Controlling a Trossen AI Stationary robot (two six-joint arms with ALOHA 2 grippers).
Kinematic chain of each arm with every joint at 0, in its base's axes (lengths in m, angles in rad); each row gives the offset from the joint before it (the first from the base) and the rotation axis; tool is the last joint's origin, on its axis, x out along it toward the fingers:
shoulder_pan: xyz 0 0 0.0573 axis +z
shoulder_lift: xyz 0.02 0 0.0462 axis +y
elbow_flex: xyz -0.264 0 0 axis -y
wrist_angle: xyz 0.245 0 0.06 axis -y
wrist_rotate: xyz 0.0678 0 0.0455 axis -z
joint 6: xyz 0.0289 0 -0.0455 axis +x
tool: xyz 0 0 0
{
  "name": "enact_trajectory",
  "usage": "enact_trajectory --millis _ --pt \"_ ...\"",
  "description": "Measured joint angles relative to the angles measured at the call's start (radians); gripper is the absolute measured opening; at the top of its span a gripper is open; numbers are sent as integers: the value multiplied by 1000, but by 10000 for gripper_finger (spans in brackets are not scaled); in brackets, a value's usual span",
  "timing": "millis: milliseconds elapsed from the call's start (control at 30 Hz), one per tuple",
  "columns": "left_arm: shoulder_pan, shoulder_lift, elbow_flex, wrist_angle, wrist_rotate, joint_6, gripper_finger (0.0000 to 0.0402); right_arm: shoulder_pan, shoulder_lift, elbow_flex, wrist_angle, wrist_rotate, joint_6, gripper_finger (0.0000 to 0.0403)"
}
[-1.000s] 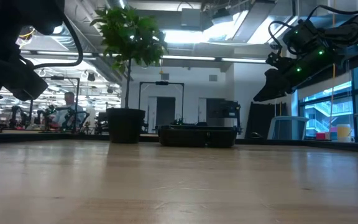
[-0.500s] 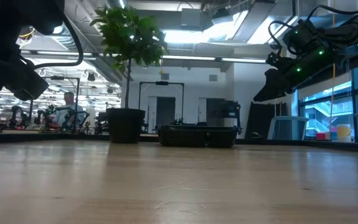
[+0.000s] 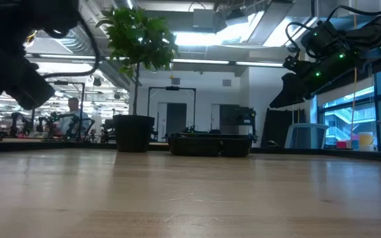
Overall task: Pick and placing Produce into tupperware
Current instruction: Put the black cherry into the black container
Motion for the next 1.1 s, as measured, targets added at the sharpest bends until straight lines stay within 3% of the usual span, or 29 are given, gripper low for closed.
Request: enact_trajectory --millis 333,533,867,1100 --pt "170 0 0 345 194 312 4 0 0 0 0 0 -1 196" --pt "296 0 0 566 252 556 3 0 0 0 0 0 -3 196" --pt "499 0 0 874 237 1024 2 0 0 0 0 0 0 196" --pt "593 0 0 1134 118 1320 1 0 0 0 0 0 0 196"
